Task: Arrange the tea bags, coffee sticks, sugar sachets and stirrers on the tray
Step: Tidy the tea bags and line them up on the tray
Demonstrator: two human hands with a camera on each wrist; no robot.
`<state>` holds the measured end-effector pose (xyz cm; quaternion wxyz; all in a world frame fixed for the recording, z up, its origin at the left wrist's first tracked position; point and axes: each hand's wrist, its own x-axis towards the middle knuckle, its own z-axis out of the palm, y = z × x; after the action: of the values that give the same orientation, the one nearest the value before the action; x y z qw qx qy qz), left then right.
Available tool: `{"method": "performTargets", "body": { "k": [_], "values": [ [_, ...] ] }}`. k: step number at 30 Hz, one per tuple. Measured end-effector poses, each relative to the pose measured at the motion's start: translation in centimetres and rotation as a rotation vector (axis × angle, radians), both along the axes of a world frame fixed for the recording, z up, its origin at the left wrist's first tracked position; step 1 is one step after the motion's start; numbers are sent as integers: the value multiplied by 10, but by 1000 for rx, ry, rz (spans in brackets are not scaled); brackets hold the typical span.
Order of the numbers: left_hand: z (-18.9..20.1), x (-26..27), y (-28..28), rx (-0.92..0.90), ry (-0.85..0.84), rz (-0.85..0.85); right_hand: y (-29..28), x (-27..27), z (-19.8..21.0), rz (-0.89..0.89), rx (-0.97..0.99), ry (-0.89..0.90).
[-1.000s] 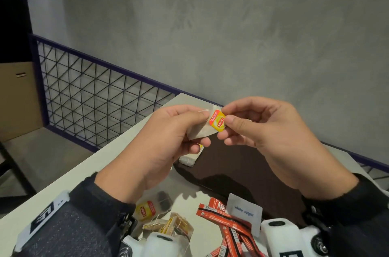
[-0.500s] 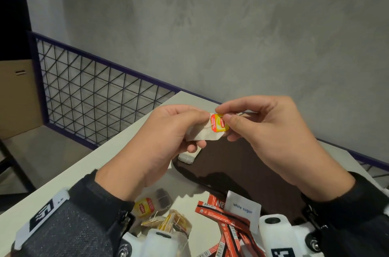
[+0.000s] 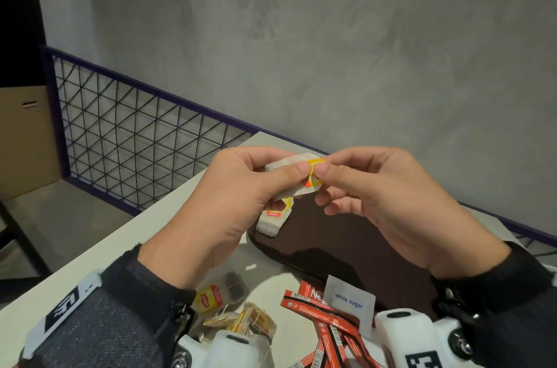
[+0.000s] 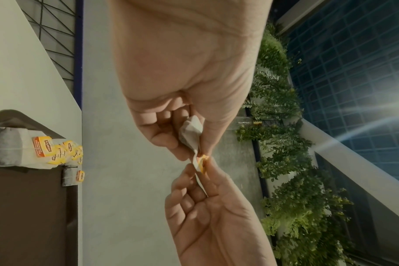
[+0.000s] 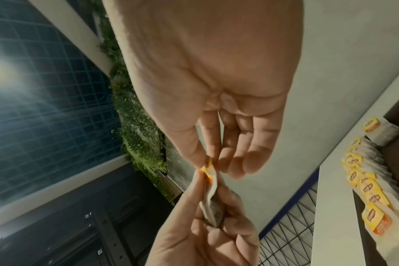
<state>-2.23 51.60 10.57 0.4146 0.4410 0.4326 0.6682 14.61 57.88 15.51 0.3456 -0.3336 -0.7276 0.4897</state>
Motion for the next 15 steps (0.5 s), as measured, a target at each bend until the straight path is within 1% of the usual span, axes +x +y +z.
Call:
{"method": "performTargets", "body": {
  "k": [6, 9, 12, 15],
  "values": [
    [2, -1, 0, -3, -19, 18, 9, 2, 5, -4, 61, -68],
    [1, -2, 0, -2, -18, 29, 12, 3, 11, 41, 34, -111],
    [1, -2, 0, -13, 24, 32, 16, 2, 17, 91, 23, -190],
    [1, -3, 3, -49, 26, 87, 34, -2, 27, 72, 58, -246]
  ]
}}
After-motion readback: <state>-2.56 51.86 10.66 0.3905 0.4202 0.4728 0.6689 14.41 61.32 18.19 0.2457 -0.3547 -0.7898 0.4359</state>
